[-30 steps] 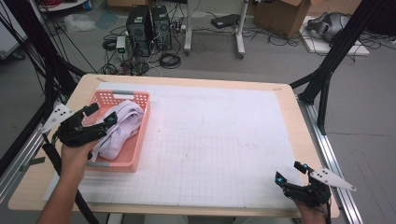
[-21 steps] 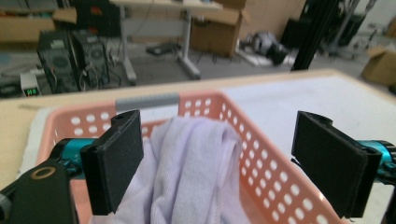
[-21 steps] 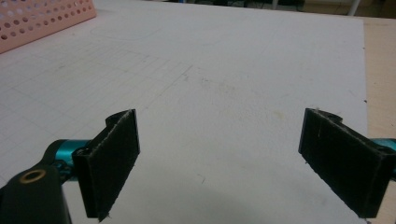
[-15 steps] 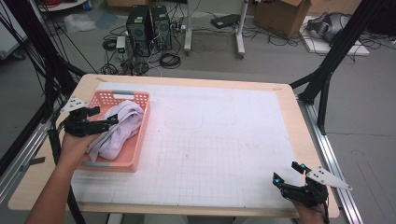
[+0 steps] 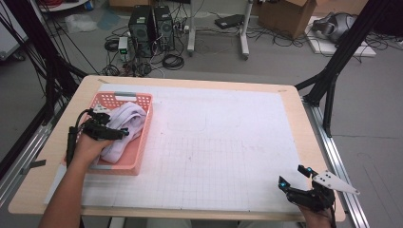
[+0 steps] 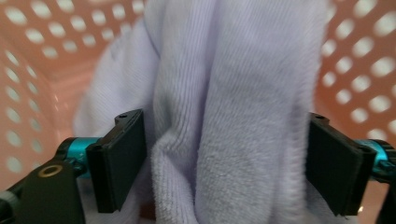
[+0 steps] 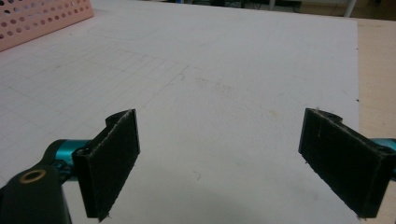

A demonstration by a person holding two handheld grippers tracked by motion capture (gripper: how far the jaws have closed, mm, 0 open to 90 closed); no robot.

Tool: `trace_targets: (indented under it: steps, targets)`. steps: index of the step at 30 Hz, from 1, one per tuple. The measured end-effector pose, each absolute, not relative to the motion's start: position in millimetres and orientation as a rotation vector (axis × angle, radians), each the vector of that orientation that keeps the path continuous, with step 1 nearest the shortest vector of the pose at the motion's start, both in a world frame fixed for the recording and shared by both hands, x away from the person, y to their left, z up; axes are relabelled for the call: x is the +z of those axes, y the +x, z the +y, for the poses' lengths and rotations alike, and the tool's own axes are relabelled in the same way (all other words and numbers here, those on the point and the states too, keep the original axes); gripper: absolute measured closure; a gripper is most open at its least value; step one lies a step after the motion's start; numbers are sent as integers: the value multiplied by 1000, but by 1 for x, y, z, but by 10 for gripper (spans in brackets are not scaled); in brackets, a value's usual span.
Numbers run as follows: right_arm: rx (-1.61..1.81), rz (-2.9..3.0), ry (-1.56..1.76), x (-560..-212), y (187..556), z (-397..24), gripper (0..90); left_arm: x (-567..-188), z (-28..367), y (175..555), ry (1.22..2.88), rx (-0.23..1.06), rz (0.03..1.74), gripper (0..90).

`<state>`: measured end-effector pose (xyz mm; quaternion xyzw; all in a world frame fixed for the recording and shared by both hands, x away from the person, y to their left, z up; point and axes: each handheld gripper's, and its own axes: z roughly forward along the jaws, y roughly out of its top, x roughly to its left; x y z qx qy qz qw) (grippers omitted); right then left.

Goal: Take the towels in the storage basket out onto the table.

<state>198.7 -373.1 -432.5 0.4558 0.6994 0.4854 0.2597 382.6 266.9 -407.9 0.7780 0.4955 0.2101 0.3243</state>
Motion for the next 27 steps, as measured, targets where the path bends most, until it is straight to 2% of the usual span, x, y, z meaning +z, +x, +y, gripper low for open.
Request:
trace_targets:
  steps: [4,6,9,10,17,21,22,23,24,27]
  targets:
    - [1305,1887,1249,-433,198,-375,111,-417,266,387,2076,473,1339,142]
    - [1306,1885,1248,-433,198,-375,111,-424,265,389,2088,376,1389,133]
    - [1306,1898,1236,-434,198,-372,111,-430,262,390,2143,334,1390,49]
    - [1300,1906,1234,-434,198,-371,111,-431,260,390,2170,333,1380,19]
    - [1298,1911,1240,-435,200,-370,111,-432,255,389,2257,397,1349,21]
    - [1301,1907,1234,-434,198,-371,111,-428,258,388,2226,430,1364,161]
    - [1301,1907,1234,-434,198,-371,111,-428,258,388,2226,430,1364,234]
    - [1299,1907,1244,-434,198,-372,111,-425,258,386,2218,438,1352,353]
    - [1298,1905,1251,-434,198,-371,111,-425,258,386,2218,438,1352,406]
    - [1293,1906,1250,-434,198,-372,112,-423,259,386,2203,436,1372,493]
